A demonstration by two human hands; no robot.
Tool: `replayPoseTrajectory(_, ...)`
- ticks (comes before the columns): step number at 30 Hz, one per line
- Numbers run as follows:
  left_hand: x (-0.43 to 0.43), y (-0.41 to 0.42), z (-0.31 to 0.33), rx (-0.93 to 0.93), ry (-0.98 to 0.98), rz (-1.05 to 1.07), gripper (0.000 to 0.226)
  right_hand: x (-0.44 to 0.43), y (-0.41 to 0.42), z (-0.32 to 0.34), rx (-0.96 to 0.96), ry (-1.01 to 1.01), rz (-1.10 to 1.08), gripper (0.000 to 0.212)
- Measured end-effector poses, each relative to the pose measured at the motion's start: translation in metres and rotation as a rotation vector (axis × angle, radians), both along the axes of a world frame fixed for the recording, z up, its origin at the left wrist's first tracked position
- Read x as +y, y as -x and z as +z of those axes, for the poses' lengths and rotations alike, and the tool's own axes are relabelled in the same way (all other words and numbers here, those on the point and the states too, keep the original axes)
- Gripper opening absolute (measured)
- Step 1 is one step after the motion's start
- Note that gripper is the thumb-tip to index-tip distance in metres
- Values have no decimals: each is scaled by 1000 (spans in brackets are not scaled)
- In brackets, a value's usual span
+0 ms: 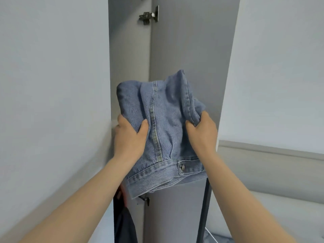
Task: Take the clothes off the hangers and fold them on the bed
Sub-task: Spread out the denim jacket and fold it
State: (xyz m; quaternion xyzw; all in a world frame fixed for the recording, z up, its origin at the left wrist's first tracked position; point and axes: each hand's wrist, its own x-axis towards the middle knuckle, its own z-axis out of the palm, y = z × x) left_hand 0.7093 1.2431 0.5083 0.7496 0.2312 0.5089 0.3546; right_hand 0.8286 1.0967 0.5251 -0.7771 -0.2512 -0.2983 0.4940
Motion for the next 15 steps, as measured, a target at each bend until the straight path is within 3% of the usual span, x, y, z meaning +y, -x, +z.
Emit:
replayPoseTrajectory(9, 29, -39, 3, 44, 75, 100, 93, 67, -63, 15, 40, 10, 201, 22)
replayPoseTrajectory(15, 57, -70, 10, 69, 54, 311, 102, 132, -107, 21, 56, -37, 363, 26)
